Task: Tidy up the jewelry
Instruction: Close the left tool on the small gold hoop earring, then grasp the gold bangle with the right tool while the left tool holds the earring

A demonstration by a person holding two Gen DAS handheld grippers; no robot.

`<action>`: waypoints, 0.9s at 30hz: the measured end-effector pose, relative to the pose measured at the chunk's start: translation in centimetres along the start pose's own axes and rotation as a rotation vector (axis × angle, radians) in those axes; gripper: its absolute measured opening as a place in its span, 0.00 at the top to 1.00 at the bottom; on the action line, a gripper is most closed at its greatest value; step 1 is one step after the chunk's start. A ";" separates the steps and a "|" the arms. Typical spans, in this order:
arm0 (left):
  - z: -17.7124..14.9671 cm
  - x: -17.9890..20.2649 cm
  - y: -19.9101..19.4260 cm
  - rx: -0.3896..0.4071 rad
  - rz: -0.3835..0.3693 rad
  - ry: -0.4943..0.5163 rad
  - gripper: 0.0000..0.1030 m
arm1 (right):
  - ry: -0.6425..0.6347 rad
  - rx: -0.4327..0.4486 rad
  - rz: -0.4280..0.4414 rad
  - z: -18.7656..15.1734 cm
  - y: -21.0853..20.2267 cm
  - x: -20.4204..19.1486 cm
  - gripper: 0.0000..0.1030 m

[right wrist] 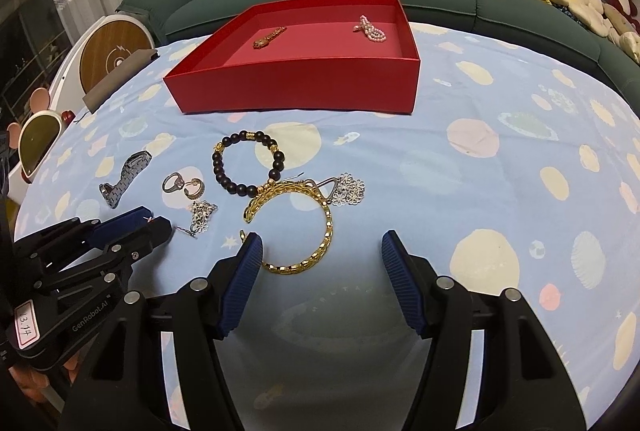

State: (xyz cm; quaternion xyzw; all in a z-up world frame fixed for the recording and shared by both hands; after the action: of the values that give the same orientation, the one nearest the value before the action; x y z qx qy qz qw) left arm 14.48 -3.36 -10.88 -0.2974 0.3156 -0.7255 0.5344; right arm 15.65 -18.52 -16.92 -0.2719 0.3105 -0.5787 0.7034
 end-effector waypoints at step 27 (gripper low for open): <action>0.5 -2.2 -1.7 0.015 -0.015 -0.078 0.86 | -0.049 -0.022 0.029 -0.1 1.5 -2.7 0.42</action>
State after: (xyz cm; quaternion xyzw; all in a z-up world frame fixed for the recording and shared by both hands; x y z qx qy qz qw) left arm 14.41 -0.96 -9.41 -0.3238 0.2869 -0.7196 0.5432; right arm 16.21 -15.63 -17.74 -0.2890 0.3033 -0.5581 0.7163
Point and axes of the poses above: each gripper's, at about its wrist camera, not at the fingertips, and y roughly the way its jaws point, x to its right, z to its top, the point moved 9 cm from there along y, roughly the way its jaws point, and after that the axes turned 1 degree about z, right-handed, at the moved point
